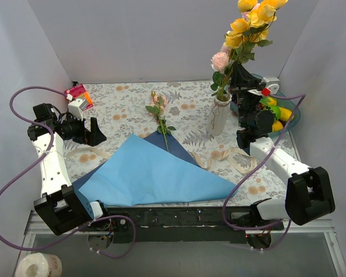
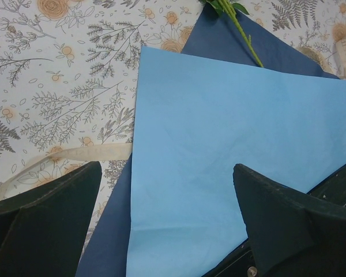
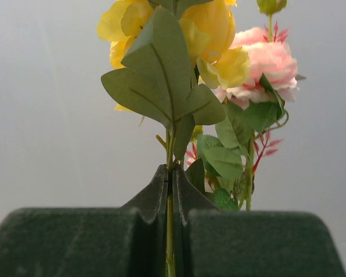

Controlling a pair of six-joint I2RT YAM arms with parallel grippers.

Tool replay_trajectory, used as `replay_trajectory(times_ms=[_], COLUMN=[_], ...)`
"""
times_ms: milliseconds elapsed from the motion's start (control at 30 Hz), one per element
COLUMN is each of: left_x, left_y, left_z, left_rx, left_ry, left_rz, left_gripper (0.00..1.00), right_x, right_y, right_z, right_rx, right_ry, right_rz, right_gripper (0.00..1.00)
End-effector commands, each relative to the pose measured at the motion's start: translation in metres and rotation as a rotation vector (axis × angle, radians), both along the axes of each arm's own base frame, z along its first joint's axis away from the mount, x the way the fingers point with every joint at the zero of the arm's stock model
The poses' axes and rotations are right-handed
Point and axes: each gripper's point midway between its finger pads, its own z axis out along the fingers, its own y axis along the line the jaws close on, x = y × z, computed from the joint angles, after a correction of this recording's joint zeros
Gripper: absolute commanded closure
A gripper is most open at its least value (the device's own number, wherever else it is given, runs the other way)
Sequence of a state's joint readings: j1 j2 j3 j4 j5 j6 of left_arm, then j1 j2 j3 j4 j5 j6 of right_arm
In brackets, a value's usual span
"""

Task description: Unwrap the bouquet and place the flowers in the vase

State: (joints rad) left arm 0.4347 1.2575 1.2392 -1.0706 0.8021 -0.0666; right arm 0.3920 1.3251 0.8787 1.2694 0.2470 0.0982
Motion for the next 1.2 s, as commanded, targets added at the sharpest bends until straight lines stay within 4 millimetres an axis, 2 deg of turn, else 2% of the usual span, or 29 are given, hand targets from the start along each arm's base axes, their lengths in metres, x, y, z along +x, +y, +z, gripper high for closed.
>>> replay_trajectory(times_ms=[0,333,400,433,467,500,567,600,633,800,900,1000,1033,1100,1133,1167], left_x=[0.001,-0.002,-0.004,-0.005,-0.006,-0.006,-0.006,-0.006,-0.006,-0.005,-0.005,-0.006,-0.006,-0.006,-0.007,-0.007], left_y=[0.001,0.002,0.001,0.0,-0.001,-0.001,-0.001,-0.002,-0.001,-0.003,-0.004,-0.004,-0.005,-0.005,-0.006,-0.006], left_z=[0.01,0.019,0.017,0.017,0.016,0.015,0.015,0.015,0.016,0.019,0.021,0.02,0.019,0.02,0.02,0.02], left_rx=[0.015,0.042,0.04,0.036,0.031,0.03,0.027,0.025,0.026,0.019,0.012,0.008,0.006,0.001,-0.002,-0.004], left_ry=[-0.034,-0.042,-0.038,-0.035,-0.027,-0.024,-0.024,-0.026,-0.028,-0.036,-0.038,-0.038,-0.036,-0.036,-0.037,-0.038], left_rz=[-0.01,-0.015,-0.027,-0.03,-0.034,-0.035,-0.036,-0.038,-0.034,-0.038,-0.036,-0.033,-0.035,-0.034,-0.035,-0.037], left_gripper=[0.02,0.02,0.02,0.02,0.02,0.02,0.02,0.02,0.02,0.02,0.02,0.02,0.02,0.02,0.02,0.02], right_x=[-0.013,-0.002,-0.002,-0.002,-0.001,-0.004,-0.005,-0.01,-0.011,-0.029,-0.043,-0.056,-0.062,-0.066,-0.072,-0.074], right_y=[-0.016,-0.015,-0.014,-0.013,-0.011,-0.013,-0.011,-0.011,-0.009,0.006,0.026,0.057,0.078,0.101,0.125,0.135], right_z=[0.018,0.0,-0.001,-0.001,-0.002,0.001,-0.002,0.003,0.001,0.01,0.007,-0.001,-0.011,-0.028,-0.048,-0.061], right_rx=[0.072,0.035,0.024,0.011,0.0,-0.001,-0.023,-0.029,-0.049,-0.122,-0.17,-0.254,-0.302,-0.347,-0.395,-0.418], right_ry=[-0.117,-0.105,-0.105,-0.107,-0.095,-0.096,-0.073,-0.082,-0.072,-0.064,-0.045,0.001,0.03,0.084,0.144,0.182], right_rz=[-0.039,-0.06,-0.057,-0.061,-0.056,-0.06,-0.054,-0.056,-0.058,-0.035,0.009,0.072,0.115,0.169,0.231,0.249], right_gripper=[0.99,0.99,0.91,0.86,0.77,0.52,0.34,0.16,0.11,0.07,0.07,0.12,0.13,0.15,0.16,0.17])
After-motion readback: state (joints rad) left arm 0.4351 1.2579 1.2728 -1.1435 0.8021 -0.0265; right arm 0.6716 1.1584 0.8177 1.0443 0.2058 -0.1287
